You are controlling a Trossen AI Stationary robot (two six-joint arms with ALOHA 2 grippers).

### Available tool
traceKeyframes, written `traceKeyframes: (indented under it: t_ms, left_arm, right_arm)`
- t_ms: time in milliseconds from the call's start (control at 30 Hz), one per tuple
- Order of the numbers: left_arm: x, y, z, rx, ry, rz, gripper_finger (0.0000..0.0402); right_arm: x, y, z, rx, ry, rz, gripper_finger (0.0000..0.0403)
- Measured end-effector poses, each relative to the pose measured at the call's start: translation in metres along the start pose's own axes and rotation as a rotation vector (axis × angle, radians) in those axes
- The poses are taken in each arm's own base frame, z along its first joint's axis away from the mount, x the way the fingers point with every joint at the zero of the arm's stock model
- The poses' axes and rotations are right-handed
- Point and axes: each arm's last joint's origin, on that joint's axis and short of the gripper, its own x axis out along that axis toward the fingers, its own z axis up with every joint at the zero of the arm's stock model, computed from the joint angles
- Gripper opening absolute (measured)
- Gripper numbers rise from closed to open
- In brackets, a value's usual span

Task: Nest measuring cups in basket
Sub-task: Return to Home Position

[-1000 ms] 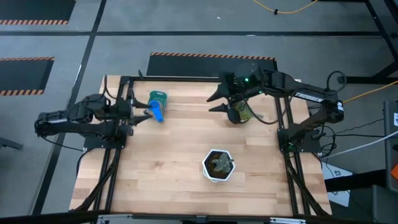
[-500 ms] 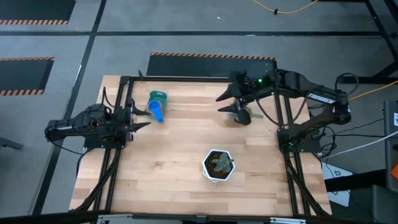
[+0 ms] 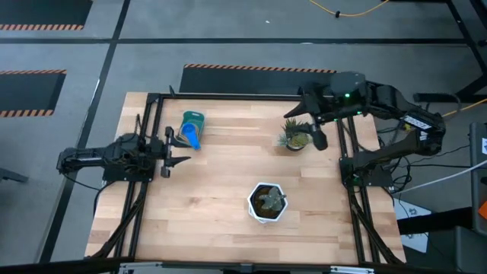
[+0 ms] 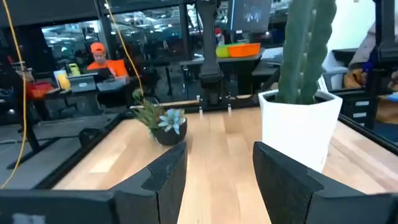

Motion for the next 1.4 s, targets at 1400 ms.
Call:
traceKeyframes:
  t_ms: [1400]
  left_arm:
    - [0.002, -0.001, -0.009, -0.006, -0.031, 0.007, 0.0177]
  right_arm:
    - [-0.047, 0.044, -0.2, 0.136, -0.392, -0.027, 0.019]
